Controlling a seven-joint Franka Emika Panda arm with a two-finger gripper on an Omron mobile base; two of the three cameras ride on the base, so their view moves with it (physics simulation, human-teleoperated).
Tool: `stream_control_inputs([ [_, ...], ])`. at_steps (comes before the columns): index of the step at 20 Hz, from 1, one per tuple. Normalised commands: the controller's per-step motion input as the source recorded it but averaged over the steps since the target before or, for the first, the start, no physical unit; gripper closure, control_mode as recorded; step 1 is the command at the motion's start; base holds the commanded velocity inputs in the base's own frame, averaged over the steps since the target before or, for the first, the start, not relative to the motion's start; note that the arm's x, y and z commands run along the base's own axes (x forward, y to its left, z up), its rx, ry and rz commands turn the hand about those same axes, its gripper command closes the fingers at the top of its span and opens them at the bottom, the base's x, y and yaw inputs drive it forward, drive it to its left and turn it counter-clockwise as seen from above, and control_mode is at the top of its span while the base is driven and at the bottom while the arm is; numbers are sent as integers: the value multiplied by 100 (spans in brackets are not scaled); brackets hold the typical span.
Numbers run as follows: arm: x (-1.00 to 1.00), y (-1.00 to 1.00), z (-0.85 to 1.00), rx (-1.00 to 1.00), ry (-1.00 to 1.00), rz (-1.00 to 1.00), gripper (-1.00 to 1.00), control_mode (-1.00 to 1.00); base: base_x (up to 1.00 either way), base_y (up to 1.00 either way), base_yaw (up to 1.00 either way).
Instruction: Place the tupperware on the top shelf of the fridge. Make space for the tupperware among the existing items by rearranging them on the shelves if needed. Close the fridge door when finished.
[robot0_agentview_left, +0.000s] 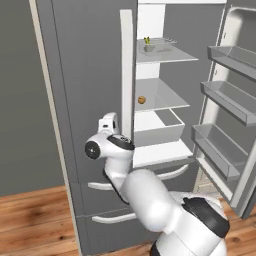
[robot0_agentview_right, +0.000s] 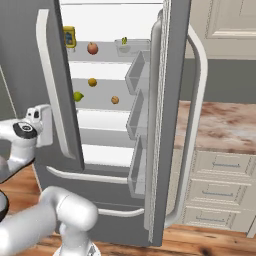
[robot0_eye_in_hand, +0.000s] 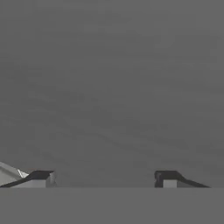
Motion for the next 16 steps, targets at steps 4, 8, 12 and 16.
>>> stream_control_inputs([
  [4, 79, 1, 98, 3, 30, 36, -100, -100, 0, 0, 0],
  [8, 95, 21, 77, 0, 27, 32, -100, -100, 0, 0, 0],
  [12, 79, 38, 63, 0, 14, 29, -100, -100, 0, 0, 0],
  [16, 14, 88, 69, -2, 3, 17, -100, -100, 0, 0, 0],
])
